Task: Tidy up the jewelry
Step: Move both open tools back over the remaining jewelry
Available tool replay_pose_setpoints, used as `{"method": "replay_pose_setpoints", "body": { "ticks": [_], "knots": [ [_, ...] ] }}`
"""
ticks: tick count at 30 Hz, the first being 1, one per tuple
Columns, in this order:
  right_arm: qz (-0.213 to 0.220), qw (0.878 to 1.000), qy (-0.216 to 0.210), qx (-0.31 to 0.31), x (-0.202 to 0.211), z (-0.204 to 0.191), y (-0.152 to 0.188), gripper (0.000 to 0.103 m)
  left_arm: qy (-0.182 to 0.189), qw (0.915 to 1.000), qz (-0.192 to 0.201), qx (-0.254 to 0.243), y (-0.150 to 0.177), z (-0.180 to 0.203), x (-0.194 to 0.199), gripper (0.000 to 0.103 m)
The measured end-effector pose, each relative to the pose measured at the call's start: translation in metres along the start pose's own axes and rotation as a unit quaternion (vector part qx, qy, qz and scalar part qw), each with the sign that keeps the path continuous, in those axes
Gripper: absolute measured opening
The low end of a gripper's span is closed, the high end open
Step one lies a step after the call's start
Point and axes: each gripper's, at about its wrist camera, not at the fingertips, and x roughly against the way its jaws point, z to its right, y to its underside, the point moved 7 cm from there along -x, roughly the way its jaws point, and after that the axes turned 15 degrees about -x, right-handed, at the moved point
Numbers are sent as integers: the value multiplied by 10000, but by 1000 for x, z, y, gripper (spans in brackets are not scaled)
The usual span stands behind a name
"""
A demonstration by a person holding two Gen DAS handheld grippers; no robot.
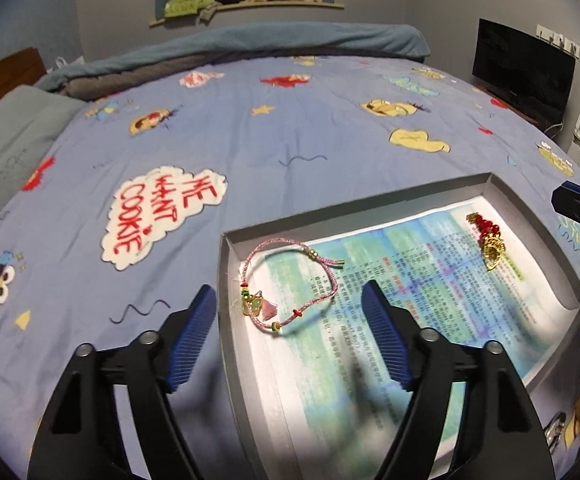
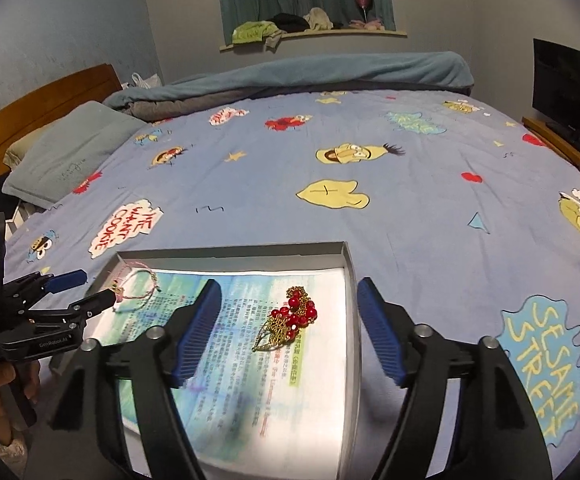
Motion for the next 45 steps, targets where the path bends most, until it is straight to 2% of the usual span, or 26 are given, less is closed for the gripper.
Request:
{"method": "replay_pose_setpoints", "body": {
  "ticks": [5,9,18,21,32,39,41,45],
  "knots": [
    [117,9999,-93,6,20,-2,2,92,-26,9999,73,85,0,3,18,86],
    [186,9997,-128,47,34,-4,5,97,-22,9998,155,139,1,5,30,90],
    [229,9995,40,193,54,0,18,97,-108,9992,299,260,8,11,63,94],
    [221,9993,87,303,60,1,26,97,-318,9989,272,233,12,10,72,95],
    [118,9982,-102,582,80,-6,52,97,-679,9942,556,620,35,-9,116,98],
    [-36,9970,-214,738,90,-8,79,97,-751,9948,594,334,54,2,125,98],
    [-103,9966,-244,780,92,-6,89,97,-600,9957,654,246,61,11,126,98],
    [-251,9961,-274,802,92,-3,107,97,-114,9991,354,209,81,29,116,98]
  ]
}}
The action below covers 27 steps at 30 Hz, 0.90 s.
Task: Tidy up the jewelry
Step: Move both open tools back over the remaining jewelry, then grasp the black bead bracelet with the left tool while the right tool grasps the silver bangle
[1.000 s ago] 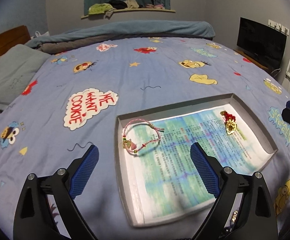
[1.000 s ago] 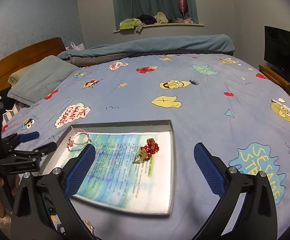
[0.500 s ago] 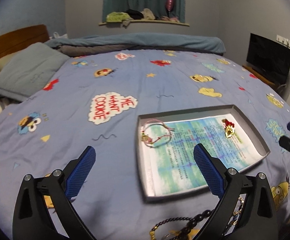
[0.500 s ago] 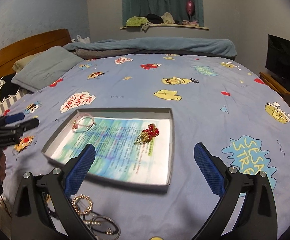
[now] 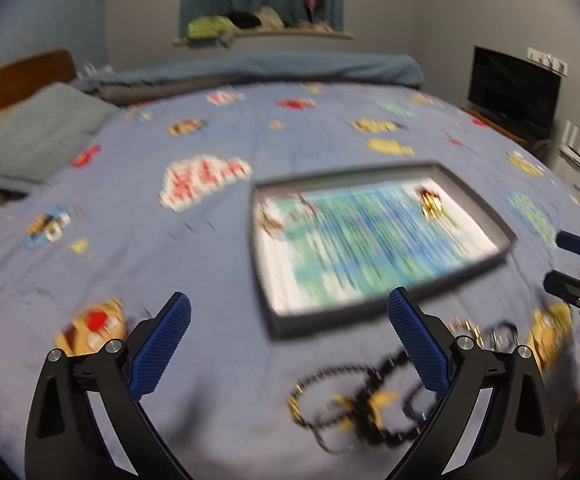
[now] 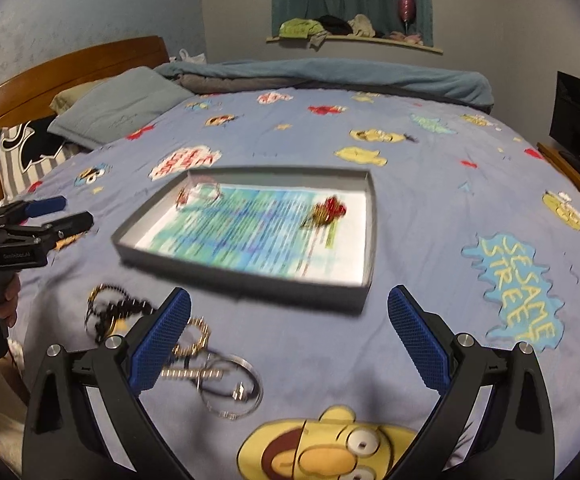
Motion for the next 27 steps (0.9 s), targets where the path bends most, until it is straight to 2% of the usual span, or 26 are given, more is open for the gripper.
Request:
{"method": "replay_pose_setpoints", "body": {
  "ticks": [5,10,18,27],
  "knots": [
    [-145,9999,-5,30,-1,0,20,97,26,9995,-251,-177,23,15,-6,98],
    [-214,9994,54,276,-2,-2,41,97,318,9980,-518,-146,46,30,-13,98],
    [-420,9974,-4,587,-14,-14,64,96,648,9964,-486,-232,56,48,-12,98],
    [-645,9962,-56,576,-28,-21,75,75,572,9957,-586,-440,59,53,-18,98]
  ]
}}
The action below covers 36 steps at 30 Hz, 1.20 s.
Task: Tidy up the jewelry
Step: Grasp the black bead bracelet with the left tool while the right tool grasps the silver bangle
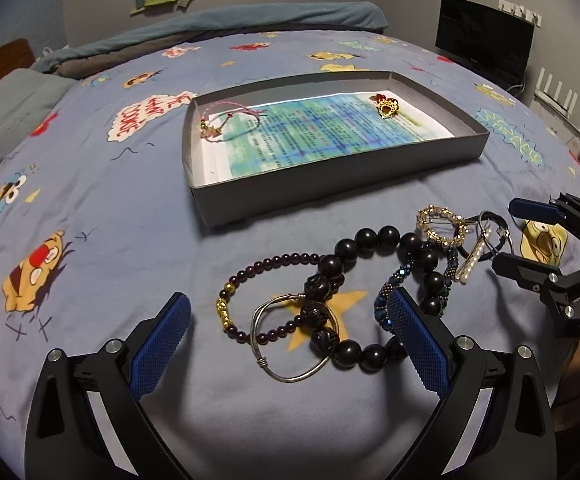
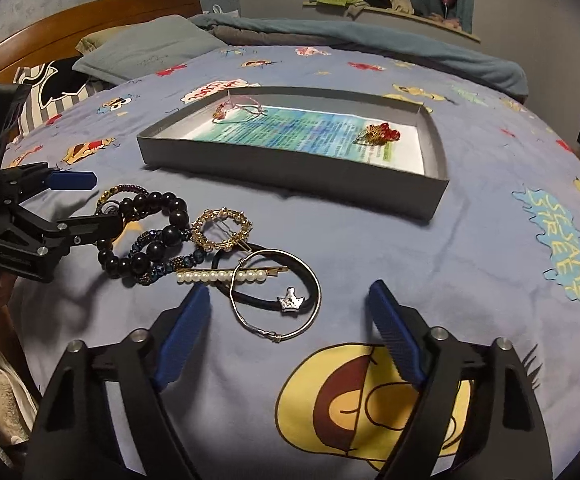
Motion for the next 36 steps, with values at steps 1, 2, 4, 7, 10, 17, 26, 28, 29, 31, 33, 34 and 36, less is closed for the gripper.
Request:
{"method": "replay_pose_setpoints", "body": {
  "ticks": [1,2,4,7,10,17,26,28,29,31,33,34,36],
  "knots": [
    [5,10000,3,3,-1,0,0,71,5,10000,0,5,0,-1,0,98],
    [-8,10000,16,11,-3,0,0,69,27,10000,-6,13,0,-1,0,98],
    [-33,10000,35,33,-5,-1,1,66,55,10000,-16,21,1,-1,-1,98],
    [-56,10000,-3,44,-5,-2,2,58,25,10000,-46,24,2,-2,-2,98],
    [-82,9999,-70,14,-3,-2,2,49,39,10000,-15,19,2,-1,-1,98],
    [50,9998,-103,-145,9,4,-4,49,229,9994,227,-104,-4,8,7,94],
    [191,9992,-142,-335,19,15,-12,49,249,9989,211,-326,-10,17,0,41],
    [179,9992,-163,-313,20,14,-11,49,186,9988,178,-416,-10,18,-3,38],
    [175,9993,-165,-298,20,14,-11,49,153,9987,151,-459,-10,18,-5,36],
    [166,9993,-169,-285,20,14,-11,49,99,9986,98,-504,-9,18,-9,34],
    [174,9993,-174,-285,20,14,-11,49,97,9985,22,-532,-8,17,-14,29],
    [172,9993,-168,-284,20,14,-11,49,107,9984,20,-554,-8,17,-14,27],
    [207,9992,-174,-297,21,14,-12,49,116,9980,53,-626,-9,19,-12,19]
  ]
}}
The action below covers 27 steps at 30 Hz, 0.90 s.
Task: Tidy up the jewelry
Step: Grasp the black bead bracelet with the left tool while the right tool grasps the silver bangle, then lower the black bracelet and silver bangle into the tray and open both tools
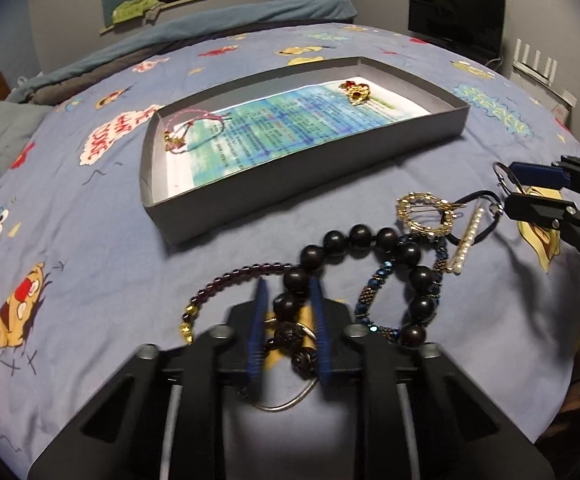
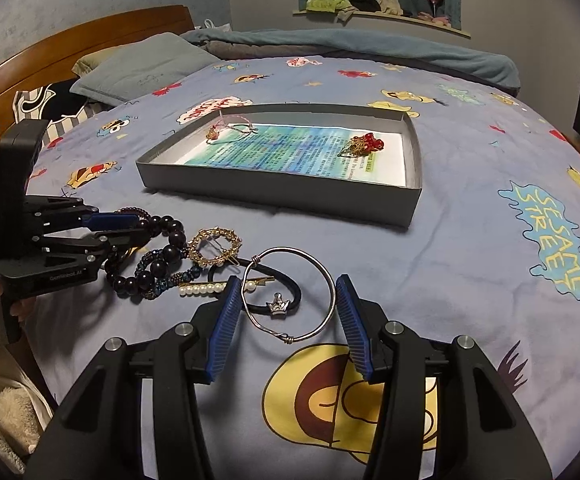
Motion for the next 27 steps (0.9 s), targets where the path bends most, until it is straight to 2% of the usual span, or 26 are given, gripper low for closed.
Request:
{"method": "replay_pose_setpoints", "body": {
  "ticks": [5,16,22,27],
  "knots": [
    [53,10000,17,-44,2,3,-2,49,19,9998,181,8,-5,0,11,15],
    [318,9995,-5,-47,11,-2,-12,49,84,9952,976,-52,-32,4,58,15],
    [439,9990,-70,11,15,-11,-23,49,-13,9934,1140,-146,-43,5,69,15],
    [622,9980,-49,-50,19,-14,-43,49,-147,9914,1298,-74,-61,-10,82,15]
  ]
}}
